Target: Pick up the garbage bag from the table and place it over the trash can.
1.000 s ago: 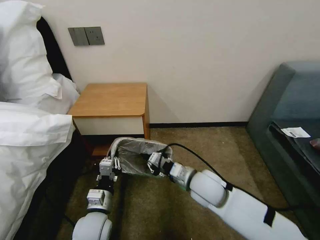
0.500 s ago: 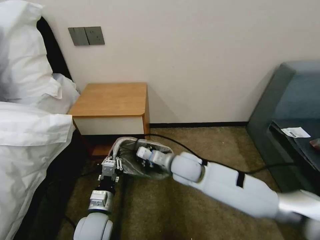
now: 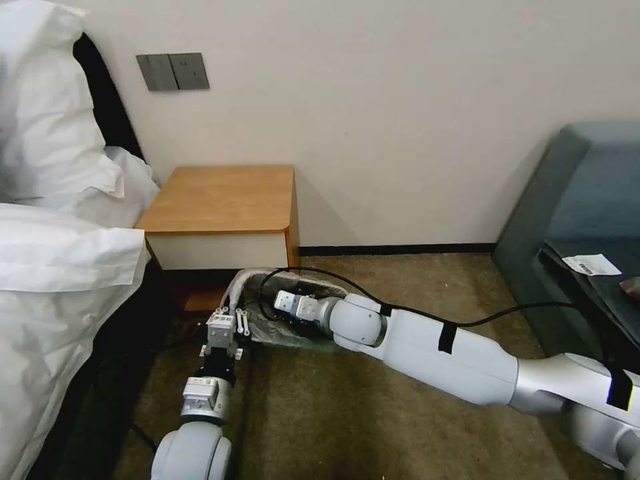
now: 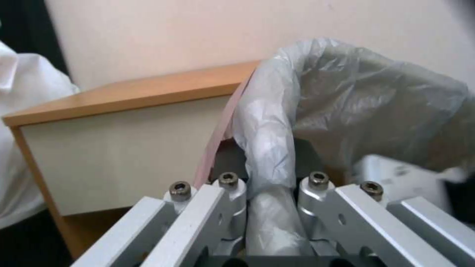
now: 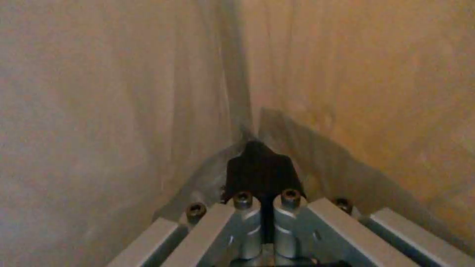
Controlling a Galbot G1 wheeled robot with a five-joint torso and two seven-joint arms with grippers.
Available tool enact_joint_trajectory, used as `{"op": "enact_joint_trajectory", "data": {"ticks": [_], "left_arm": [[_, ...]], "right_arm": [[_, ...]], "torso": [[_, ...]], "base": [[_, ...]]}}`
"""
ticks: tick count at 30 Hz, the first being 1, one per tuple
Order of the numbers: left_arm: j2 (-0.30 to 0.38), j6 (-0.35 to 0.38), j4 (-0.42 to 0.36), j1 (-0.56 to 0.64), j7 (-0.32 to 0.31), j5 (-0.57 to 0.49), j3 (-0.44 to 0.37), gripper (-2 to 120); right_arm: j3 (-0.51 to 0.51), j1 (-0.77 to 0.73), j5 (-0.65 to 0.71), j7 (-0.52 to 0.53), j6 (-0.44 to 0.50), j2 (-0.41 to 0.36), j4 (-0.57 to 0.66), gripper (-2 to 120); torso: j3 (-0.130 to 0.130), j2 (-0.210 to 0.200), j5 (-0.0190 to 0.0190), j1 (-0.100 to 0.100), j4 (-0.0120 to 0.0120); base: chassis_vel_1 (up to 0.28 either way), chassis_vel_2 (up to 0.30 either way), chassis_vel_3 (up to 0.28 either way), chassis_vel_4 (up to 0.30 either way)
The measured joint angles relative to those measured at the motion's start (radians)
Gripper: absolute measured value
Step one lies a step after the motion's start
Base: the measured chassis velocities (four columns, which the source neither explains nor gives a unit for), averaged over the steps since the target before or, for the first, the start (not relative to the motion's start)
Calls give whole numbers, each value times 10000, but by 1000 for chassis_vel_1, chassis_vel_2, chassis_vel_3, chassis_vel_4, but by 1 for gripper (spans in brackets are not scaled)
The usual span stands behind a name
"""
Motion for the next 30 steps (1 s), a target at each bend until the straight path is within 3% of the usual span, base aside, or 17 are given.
{"op": "enact_joint_trajectory", "data": {"ticks": [11, 18, 22, 26, 30], "left_arm": [[-157, 105, 91, 57, 18, -29, -76, 9], [-173, 302, 582, -178, -179, -622, -305, 9], [-145, 378, 616, -285, -360, -953, -339, 9], [-98, 553, 460, -262, -657, -1683, -370, 9], [-63, 750, 461, -229, -794, -2018, -376, 9]], "right_arm": [[34, -47, 9, 140, 166, 3, 244, 0], [705, -968, 643, 755, 196, -648, 1907, 0], [1769, -1906, 188, 543, 337, -1106, 2643, 0], [3520, -3421, 79, 597, 830, -1753, 3604, 0], [4363, -4736, 294, 864, 1205, -2246, 4533, 0]], "torso": [[0, 0, 1, 0, 2], [-1, 0, 1, -1, 1], [-1, 0, 1, -1, 1], [-1, 0, 1, -1, 0], [-2, 1, 0, -1, 0]], "base": [[0, 0, 0, 0], [0, 0, 0, 0], [0, 0, 0, 0], [0, 0, 0, 0], [0, 0, 0, 0]]}}
